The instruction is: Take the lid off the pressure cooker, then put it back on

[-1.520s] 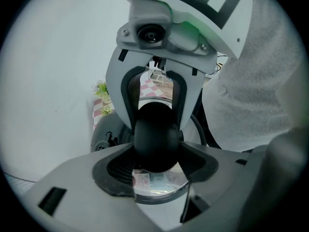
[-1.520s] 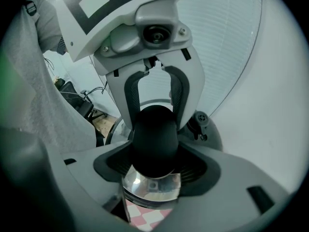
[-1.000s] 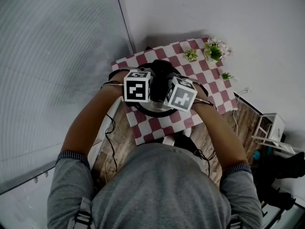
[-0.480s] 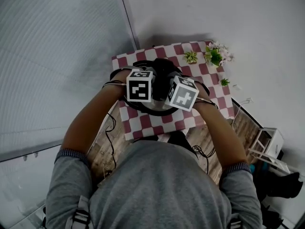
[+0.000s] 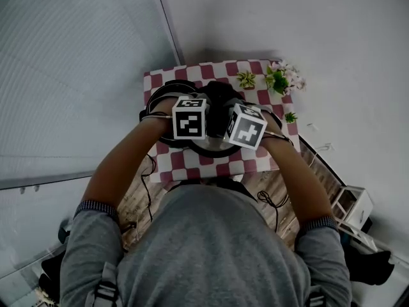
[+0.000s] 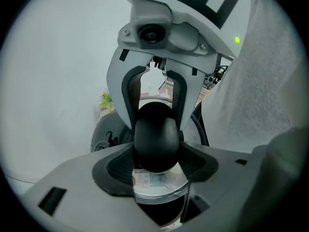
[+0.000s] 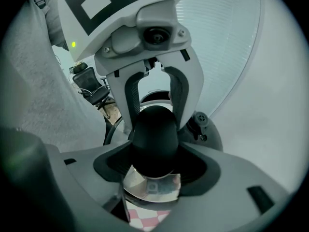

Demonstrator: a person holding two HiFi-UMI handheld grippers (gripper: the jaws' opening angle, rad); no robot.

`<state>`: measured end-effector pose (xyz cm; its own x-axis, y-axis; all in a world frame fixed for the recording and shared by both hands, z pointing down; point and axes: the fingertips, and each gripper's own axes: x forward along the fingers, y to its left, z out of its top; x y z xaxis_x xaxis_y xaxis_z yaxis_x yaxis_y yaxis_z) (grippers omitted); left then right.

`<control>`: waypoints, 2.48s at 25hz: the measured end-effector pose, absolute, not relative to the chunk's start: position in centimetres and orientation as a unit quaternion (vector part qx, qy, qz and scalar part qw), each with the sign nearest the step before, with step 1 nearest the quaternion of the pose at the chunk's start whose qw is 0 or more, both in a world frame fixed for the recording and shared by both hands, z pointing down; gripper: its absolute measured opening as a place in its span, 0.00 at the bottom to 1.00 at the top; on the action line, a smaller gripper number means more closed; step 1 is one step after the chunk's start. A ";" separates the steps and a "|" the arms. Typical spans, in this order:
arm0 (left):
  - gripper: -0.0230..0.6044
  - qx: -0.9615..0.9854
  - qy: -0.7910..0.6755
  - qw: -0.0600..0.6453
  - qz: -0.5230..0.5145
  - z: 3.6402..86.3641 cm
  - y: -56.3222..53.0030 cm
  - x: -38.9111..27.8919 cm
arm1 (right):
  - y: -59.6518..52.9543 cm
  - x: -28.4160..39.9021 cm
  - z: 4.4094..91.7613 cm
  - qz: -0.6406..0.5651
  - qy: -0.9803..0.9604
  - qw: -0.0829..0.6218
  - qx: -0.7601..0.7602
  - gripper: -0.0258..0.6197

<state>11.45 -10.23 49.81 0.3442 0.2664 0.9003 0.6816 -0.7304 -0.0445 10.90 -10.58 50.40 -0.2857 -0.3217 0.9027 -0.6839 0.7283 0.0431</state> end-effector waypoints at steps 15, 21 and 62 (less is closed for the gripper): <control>0.51 -0.807 -0.275 0.187 -0.488 51.9 -4.9 17.7 | -5.2 17.1 52.5 0.175 -0.783 0.522 0.290 0.49; 0.51 -0.814 -0.262 0.178 -0.487 53.2 -3.4 19.7 | -3.7 19.1 53.9 0.170 -0.784 0.529 0.277 0.49; 0.51 -0.803 -0.245 0.115 -0.531 73.5 -1.1 22.1 | -1.0 21.6 74.4 0.199 -0.792 0.541 0.202 0.49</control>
